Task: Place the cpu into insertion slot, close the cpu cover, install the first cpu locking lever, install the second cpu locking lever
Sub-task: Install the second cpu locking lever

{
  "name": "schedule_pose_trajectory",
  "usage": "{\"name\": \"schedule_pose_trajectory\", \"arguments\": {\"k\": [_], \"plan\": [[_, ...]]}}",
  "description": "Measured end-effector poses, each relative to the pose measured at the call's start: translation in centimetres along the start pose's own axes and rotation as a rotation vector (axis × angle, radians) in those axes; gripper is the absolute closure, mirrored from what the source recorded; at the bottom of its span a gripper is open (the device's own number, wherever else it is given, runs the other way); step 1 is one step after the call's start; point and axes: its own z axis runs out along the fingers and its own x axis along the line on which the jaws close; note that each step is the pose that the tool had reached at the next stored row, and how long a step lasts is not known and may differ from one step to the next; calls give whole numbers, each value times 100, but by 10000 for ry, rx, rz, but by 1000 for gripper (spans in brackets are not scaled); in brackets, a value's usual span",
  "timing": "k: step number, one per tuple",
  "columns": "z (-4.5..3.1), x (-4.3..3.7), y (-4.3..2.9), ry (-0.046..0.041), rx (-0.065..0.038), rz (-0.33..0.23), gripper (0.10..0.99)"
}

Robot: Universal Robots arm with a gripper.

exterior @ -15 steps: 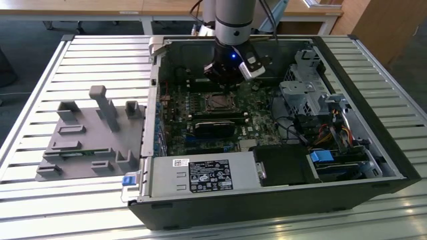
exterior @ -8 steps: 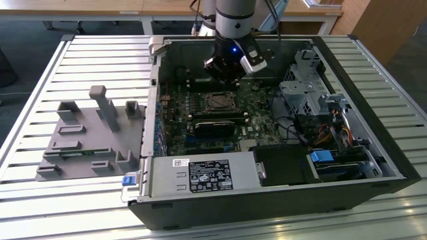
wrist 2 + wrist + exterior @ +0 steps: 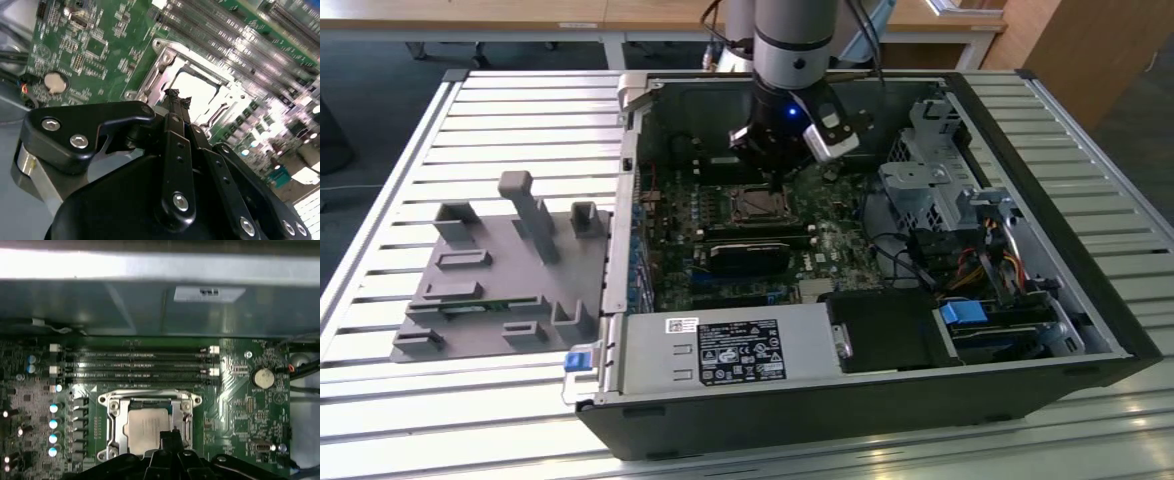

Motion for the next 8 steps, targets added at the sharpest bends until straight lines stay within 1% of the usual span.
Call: {"name": "schedule_pose_trajectory", "arguments": {"k": [1, 2, 3, 4, 5, 6, 8], "plan": [[0, 0, -26, 3, -2, 1, 980], [1, -1, -46, 6, -49, 2, 980], [1, -1, -60, 17, -184, 7, 980], [1, -1, -72, 29, -342, 12, 980], [1, -1, -84, 44, -435, 16, 980], [0, -2, -96, 60, -475, 18, 980], [0, -2, -120, 77, -477, 21, 980]]}}
